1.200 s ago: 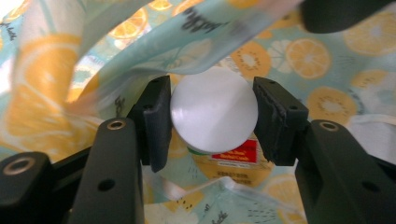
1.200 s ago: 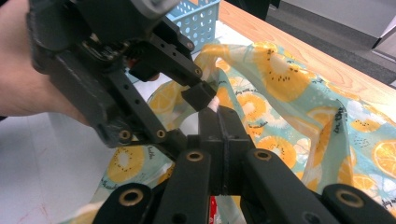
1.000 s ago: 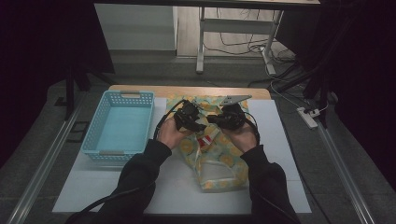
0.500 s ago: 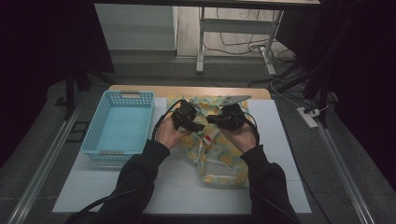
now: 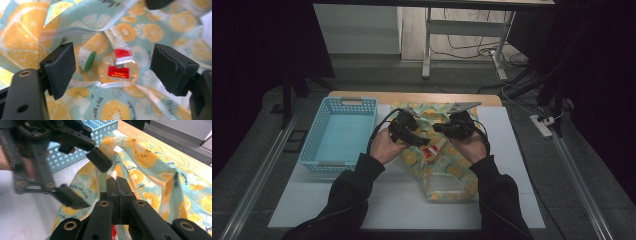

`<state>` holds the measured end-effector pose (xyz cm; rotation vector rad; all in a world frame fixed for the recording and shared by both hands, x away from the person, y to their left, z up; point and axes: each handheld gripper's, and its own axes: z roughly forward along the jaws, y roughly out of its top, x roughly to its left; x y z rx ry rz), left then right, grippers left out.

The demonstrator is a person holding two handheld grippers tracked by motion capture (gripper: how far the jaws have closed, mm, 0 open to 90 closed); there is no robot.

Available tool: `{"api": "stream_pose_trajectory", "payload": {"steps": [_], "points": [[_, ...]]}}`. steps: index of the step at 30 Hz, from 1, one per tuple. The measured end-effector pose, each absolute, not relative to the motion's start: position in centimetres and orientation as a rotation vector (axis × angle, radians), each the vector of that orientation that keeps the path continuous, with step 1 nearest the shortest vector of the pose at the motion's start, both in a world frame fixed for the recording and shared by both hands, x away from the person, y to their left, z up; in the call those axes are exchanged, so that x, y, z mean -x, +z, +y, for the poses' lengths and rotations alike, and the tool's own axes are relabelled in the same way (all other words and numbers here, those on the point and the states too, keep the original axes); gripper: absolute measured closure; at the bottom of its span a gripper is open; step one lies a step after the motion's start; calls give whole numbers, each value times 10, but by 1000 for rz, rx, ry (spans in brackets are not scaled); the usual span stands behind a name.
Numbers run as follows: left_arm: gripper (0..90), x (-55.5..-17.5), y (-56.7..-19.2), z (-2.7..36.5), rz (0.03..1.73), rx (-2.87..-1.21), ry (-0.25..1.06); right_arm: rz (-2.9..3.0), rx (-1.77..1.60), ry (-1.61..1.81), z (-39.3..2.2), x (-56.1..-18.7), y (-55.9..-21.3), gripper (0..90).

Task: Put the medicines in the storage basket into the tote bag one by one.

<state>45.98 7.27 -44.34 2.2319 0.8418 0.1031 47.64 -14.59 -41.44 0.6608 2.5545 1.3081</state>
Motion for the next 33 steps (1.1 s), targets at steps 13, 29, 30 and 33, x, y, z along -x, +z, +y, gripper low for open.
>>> {"api": "stream_pose_trajectory", "payload": {"steps": [13, 29, 30, 33], "points": [[32, -428, -439, 83, 745, -2220, 75, 2561, -657, 1308, -146, -476, -414, 900], [3, -398, -449, 106, 728, -2148, 52, 2572, -648, 1305, -145, -474, -414, 900], [4, -397, -449, 107, 726, -2149, 54, 2573, -647, 1305, -145, -474, -414, 900], [5, -390, -450, 111, 717, -2139, 62, 2574, -645, 1305, -145, -474, -414, 900]]}}
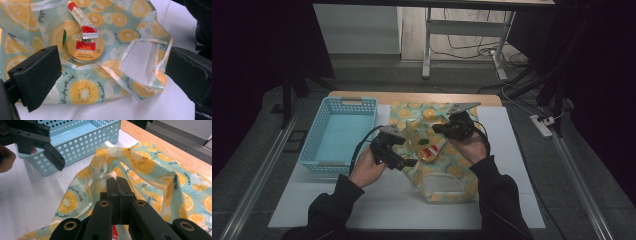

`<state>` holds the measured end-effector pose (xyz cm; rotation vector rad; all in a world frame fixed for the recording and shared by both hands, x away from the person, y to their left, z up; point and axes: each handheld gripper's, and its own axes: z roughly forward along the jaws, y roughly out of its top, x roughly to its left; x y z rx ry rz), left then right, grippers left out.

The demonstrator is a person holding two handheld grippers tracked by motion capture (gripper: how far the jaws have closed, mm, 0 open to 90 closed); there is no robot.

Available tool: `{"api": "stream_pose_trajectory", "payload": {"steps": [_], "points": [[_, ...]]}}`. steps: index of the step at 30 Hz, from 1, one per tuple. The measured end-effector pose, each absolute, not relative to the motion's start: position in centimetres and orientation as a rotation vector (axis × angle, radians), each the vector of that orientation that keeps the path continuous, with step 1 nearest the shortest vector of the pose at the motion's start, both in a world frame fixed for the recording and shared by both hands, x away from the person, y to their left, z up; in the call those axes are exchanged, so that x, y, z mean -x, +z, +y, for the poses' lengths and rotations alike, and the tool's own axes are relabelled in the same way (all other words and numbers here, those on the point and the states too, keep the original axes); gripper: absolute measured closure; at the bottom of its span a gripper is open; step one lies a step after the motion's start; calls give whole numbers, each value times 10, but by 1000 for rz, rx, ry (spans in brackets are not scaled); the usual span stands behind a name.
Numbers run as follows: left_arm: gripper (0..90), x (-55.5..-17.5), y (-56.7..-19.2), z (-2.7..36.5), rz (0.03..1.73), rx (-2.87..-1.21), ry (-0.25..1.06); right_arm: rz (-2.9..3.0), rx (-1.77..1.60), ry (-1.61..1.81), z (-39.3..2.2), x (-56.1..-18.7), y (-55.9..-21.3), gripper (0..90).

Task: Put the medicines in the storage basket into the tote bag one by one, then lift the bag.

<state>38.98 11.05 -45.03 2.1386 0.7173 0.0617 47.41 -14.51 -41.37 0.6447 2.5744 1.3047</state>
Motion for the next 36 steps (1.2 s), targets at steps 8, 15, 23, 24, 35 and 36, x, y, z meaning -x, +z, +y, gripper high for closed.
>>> {"api": "stream_pose_trajectory", "payload": {"steps": [8, 15, 23, 24, 35, 36], "points": [[12, -377, -455, 114, 698, -2134, 40, 2580, -635, 1300, -144, -473, -414, 900], [12, -368, -463, 113, 687, -2149, 31, 2577, -633, 1301, -144, -473, -414, 900], [9, -355, -470, 104, 638, -2166, 75, 2583, -637, 1295, -145, -473, -415, 900], [8, -354, -471, 102, 636, -2174, 77, 2583, -636, 1295, -144, -473, -415, 900], [25, -353, -479, 79, 615, -2245, 51, 2588, -630, 1294, -144, -472, -415, 900], [26, -353, -481, 76, 611, -2256, 50, 2589, -631, 1292, -144, -472, -415, 900]]}}
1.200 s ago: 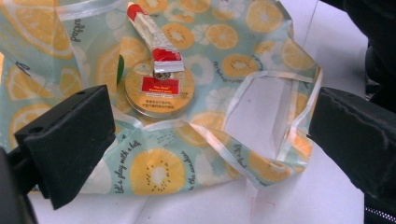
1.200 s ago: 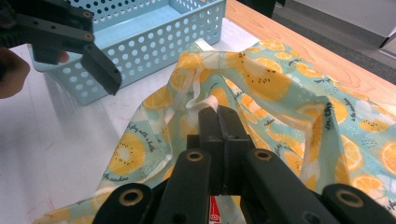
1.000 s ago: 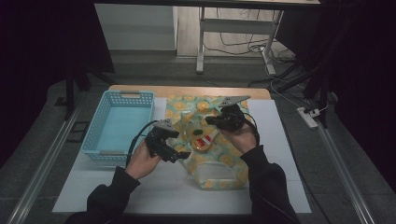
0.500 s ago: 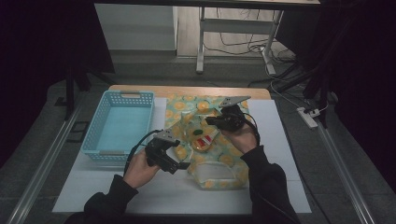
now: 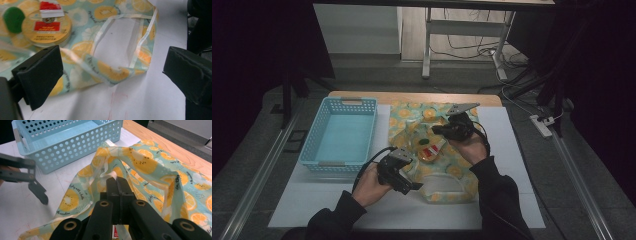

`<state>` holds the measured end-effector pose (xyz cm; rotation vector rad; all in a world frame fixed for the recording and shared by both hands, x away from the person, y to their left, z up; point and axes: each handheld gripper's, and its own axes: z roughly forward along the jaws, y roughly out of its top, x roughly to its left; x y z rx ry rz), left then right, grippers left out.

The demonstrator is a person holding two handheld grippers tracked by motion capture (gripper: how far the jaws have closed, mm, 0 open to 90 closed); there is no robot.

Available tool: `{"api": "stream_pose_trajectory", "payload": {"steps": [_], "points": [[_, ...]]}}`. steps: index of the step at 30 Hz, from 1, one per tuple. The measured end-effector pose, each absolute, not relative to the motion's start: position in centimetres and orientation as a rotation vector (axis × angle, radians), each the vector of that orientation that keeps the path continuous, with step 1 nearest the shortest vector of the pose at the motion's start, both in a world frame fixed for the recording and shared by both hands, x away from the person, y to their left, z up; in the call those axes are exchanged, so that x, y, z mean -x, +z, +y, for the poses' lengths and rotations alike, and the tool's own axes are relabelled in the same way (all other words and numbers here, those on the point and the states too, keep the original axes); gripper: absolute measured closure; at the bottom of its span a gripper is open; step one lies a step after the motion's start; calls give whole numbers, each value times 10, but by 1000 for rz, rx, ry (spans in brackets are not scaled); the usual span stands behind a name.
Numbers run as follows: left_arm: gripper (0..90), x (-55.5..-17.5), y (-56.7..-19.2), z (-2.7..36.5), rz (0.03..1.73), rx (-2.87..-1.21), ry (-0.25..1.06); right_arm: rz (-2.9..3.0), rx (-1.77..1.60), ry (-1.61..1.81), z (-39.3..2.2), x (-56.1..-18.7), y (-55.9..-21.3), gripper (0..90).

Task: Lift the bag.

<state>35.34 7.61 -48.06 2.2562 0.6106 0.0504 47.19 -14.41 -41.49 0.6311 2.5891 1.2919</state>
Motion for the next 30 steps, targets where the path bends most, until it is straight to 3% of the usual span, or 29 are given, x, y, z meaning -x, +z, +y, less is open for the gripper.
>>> {"api": "stream_pose_trajectory", "payload": {"steps": [22, 30], "points": [[55, -385, -506, 35, 562, -2339, 39, 2593, -628, 1287, -143, -472, -416, 900], [99, -392, -516, 26, 587, -2426, 93, 2595, -626, 1286, -143, -472, -416, 900]]}}
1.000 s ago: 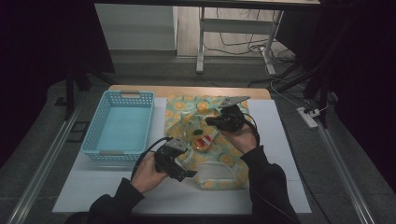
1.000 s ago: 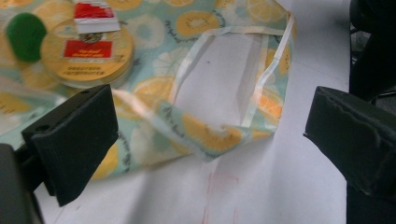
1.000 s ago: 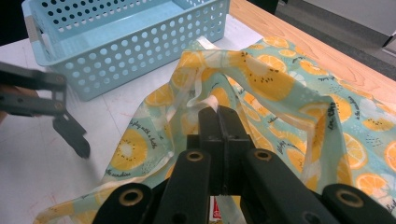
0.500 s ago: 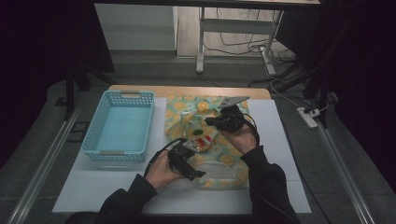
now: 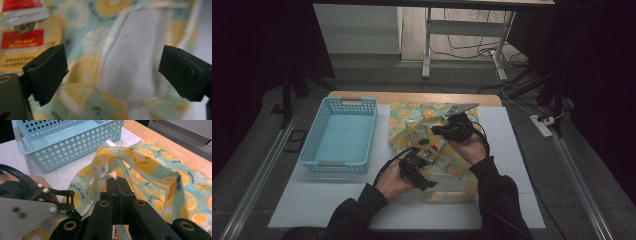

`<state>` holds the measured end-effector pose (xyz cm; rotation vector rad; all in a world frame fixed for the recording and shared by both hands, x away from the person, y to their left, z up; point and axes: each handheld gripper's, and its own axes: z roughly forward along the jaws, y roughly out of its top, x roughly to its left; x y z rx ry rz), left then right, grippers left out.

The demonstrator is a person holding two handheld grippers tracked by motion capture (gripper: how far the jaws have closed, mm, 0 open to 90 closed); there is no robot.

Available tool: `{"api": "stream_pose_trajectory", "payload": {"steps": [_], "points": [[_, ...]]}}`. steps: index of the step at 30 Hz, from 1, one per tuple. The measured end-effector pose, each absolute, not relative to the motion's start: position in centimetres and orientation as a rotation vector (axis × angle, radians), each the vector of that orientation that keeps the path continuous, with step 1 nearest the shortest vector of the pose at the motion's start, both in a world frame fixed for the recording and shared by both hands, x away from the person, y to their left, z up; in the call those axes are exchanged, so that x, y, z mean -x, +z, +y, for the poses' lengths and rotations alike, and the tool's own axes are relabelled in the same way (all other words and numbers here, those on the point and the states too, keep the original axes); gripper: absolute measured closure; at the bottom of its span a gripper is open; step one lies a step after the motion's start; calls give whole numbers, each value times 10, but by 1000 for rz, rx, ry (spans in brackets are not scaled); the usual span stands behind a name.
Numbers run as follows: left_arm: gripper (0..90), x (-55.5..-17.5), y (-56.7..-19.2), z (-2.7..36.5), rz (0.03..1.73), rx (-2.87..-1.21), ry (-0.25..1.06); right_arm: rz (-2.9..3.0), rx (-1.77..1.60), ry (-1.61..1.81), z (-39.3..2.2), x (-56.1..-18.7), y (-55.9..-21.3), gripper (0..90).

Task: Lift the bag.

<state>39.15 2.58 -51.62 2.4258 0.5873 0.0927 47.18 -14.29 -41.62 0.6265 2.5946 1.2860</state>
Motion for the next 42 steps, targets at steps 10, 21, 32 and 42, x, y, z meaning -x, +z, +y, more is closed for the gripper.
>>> {"api": "stream_pose_trajectory", "payload": {"steps": [10, 21, 32, 42], "points": [[316, -396, -525, 32, 662, -2461, 137, 2592, -630, 1289, -144, -473, -416, 900], [725, -396, -518, 29, 712, -2489, 104, 2585, -642, 1294, -147, -473, -415, 900], [895, -399, -516, 29, 789, -2468, 31, 2587, -643, 1293, -147, -474, -415, 900], [897, -403, -502, 45, 816, -2372, -31, 2587, -645, 1292, -148, -474, -415, 900]]}}
